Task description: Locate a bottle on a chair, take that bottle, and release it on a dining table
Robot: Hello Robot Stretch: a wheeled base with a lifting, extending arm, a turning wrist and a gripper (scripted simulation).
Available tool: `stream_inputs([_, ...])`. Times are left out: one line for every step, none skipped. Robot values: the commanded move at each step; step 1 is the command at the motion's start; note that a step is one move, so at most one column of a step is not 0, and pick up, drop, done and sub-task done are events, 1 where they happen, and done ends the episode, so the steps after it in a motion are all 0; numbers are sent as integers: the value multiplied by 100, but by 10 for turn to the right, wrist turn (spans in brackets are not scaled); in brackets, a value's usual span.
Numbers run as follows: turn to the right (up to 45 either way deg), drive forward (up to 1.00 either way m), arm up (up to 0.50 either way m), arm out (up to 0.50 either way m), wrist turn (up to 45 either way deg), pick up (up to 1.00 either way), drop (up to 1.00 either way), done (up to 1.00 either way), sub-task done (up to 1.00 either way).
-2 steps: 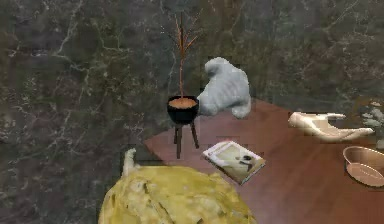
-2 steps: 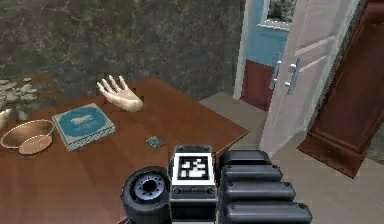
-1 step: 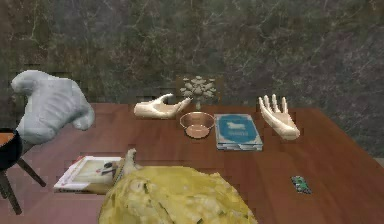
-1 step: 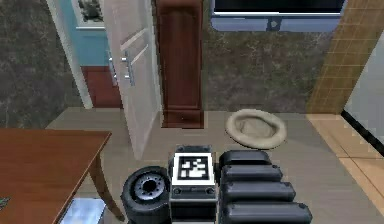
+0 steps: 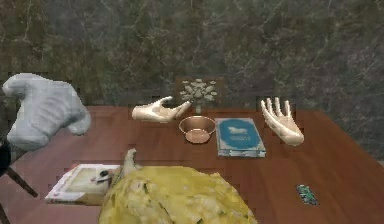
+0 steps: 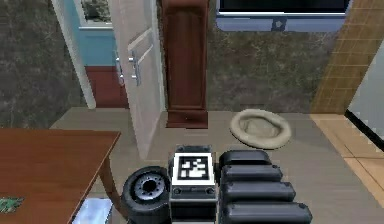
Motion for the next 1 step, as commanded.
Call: stream_inputs([-450,0,0,0,0,0,0,0,0])
